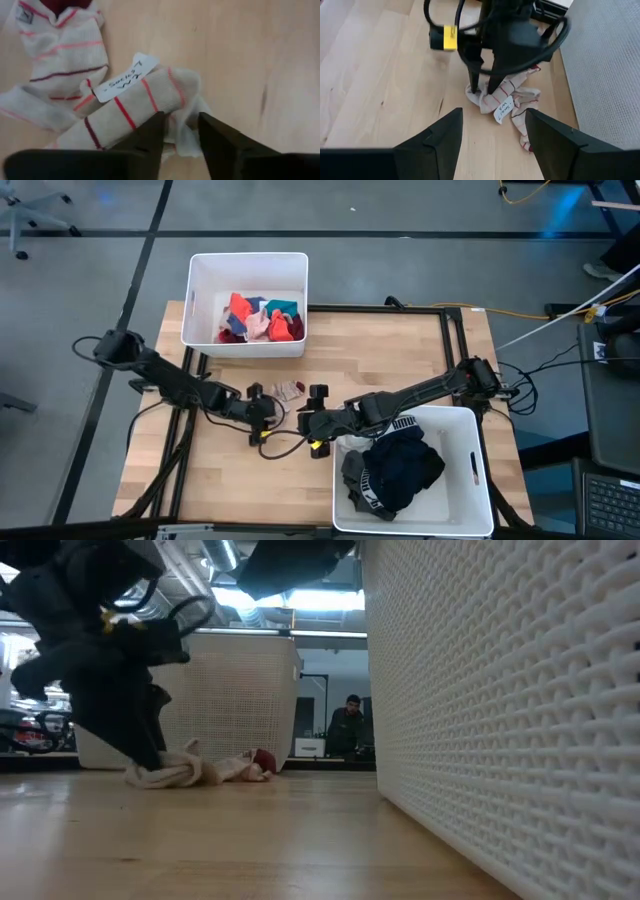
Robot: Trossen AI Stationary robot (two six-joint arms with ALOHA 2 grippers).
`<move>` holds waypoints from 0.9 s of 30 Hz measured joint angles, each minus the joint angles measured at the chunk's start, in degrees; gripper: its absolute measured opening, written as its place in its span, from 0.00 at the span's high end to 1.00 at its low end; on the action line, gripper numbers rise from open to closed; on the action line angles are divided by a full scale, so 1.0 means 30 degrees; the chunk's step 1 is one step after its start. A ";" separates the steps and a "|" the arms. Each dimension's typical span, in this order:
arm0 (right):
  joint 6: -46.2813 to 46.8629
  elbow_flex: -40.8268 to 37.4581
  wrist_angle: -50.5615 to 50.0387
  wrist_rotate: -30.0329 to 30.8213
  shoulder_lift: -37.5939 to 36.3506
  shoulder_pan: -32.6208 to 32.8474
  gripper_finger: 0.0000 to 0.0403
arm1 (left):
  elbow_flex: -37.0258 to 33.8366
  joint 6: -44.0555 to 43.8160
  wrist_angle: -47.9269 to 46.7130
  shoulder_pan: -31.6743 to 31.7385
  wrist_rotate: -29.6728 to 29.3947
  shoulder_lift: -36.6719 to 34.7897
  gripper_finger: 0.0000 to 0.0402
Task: Sort clothes
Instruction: Put the white striped sock into the top white bin
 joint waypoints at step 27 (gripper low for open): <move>-0.0007 0.0058 -0.0125 -0.0510 -0.0015 0.0022 0.46 | 0.3893 0.3479 -0.3666 -0.1603 -0.1953 -0.7563 0.99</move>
